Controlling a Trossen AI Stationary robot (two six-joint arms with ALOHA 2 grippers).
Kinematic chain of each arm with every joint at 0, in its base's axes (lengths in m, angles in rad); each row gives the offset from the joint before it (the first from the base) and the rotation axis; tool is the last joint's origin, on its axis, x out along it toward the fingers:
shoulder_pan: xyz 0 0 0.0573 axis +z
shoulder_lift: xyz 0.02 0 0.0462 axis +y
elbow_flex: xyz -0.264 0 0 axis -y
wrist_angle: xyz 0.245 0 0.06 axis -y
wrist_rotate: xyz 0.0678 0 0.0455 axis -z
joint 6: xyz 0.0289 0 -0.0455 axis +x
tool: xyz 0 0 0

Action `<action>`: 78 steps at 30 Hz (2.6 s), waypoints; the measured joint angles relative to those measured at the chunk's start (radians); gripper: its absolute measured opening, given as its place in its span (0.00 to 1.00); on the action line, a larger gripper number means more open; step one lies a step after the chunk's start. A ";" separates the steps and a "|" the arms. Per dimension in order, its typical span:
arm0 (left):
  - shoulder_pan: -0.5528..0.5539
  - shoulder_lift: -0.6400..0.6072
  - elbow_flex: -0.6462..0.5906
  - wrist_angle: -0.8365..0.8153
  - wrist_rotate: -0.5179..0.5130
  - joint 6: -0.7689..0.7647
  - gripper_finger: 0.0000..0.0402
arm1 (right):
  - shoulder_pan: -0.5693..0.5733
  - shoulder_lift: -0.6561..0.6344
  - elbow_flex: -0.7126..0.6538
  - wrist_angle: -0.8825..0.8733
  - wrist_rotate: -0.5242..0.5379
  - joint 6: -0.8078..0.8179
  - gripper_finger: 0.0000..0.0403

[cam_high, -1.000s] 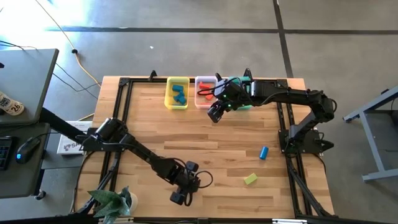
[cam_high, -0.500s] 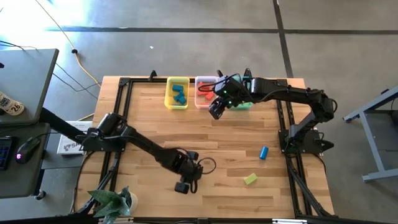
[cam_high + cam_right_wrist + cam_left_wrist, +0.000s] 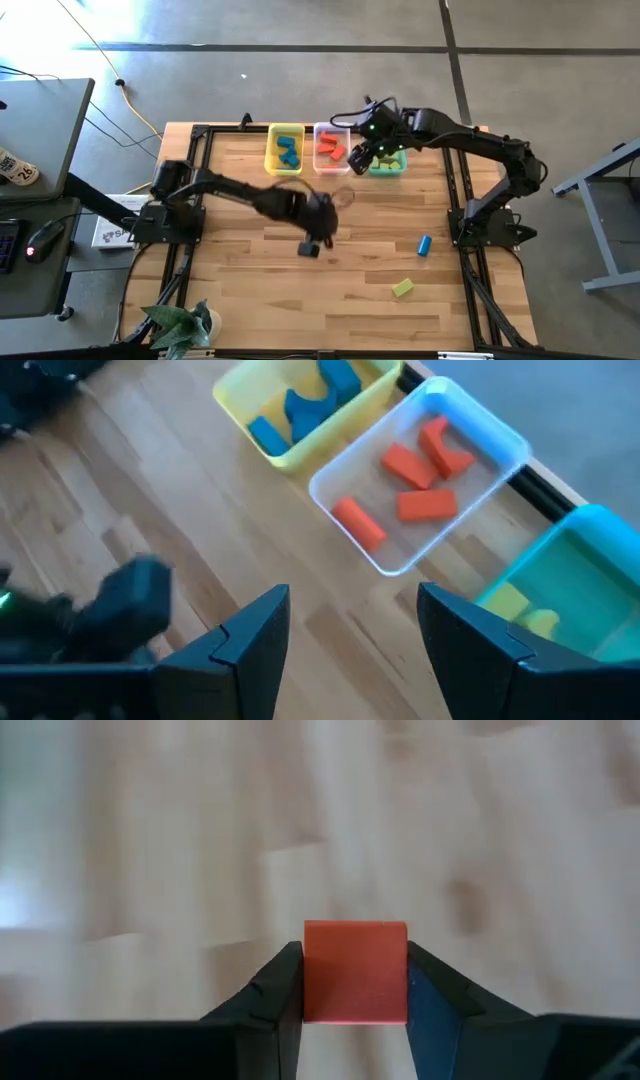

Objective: Sort & place blocks by color
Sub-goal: Put the orange block into the transparent bin, then put the blue block into the yellow bin

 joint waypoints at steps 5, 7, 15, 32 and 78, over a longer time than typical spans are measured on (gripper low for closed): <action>0.140 -0.015 -0.001 0.001 0.000 0.075 0.26 | -0.015 -0.018 0.048 -0.097 0.000 0.009 0.51; 0.192 -0.023 -0.001 0.007 0.000 0.106 0.26 | -0.013 -0.024 0.069 -0.142 0.006 0.023 0.51; 0.359 -0.040 0.001 0.135 0.029 0.173 0.26 | 0.002 -0.043 0.088 -0.221 0.010 0.142 0.51; 0.552 0.013 0.000 0.316 0.037 0.164 0.35 | 0.183 -0.006 0.088 -0.430 0.199 0.766 0.51; 0.476 -0.128 0.000 0.308 -0.087 0.156 0.53 | 0.512 -0.049 -0.223 -0.568 0.322 0.992 0.51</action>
